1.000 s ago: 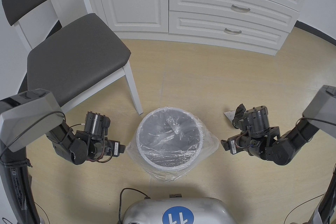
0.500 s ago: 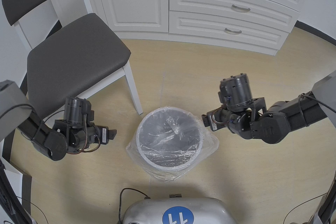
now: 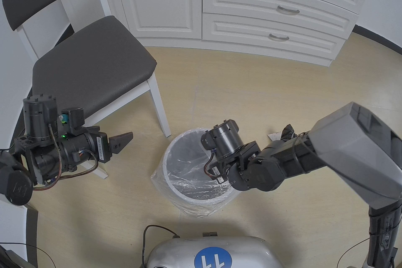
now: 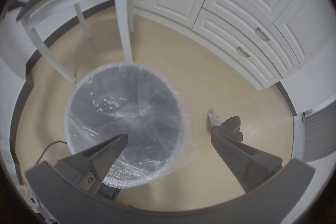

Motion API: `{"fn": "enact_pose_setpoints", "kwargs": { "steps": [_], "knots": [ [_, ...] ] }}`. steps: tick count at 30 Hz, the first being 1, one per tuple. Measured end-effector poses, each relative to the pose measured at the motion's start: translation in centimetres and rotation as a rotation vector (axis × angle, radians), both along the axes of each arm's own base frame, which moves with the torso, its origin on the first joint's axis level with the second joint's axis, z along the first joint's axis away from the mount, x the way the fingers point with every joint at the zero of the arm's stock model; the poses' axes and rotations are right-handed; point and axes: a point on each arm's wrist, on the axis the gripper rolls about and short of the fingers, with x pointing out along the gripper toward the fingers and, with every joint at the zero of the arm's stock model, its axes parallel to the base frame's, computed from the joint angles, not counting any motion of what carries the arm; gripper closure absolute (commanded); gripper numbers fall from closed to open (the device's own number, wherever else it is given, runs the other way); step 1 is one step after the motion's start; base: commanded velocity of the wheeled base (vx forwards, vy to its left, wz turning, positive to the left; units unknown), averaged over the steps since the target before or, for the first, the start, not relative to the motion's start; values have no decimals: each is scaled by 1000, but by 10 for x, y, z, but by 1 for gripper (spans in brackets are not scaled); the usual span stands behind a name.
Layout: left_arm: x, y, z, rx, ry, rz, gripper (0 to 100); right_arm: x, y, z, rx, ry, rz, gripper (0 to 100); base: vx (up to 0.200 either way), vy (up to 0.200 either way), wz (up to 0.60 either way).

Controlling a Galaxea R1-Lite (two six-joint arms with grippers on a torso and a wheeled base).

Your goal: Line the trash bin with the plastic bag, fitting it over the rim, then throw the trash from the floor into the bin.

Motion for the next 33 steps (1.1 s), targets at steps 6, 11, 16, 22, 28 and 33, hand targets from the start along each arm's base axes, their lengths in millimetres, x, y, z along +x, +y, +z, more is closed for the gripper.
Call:
{"fn": "enact_pose_setpoints", "kwargs": {
  "steps": [6,11,16,22,28,33],
  "knots": [
    [-21,4,16,-32,-63,-48,0,8,20,-24,-25,19,11,0,0,0,0],
    [-32,7,25,-44,-103,-54,0,16,31,-34,-41,2,-1,0,0,0,0],
    [-38,6,29,-50,-123,-63,0,23,40,-39,-68,16,-2,0,0,0,0],
    [-40,6,31,-52,-132,-66,0,22,45,-47,-133,76,3,0,0,0,0],
    [-40,6,31,-50,-132,-63,0,4,47,-43,-186,127,30,0,0,0,0],
    [-38,5,30,-47,-126,-63,0,-19,47,-36,-229,159,72,0,0,0,0]
  ]
}}
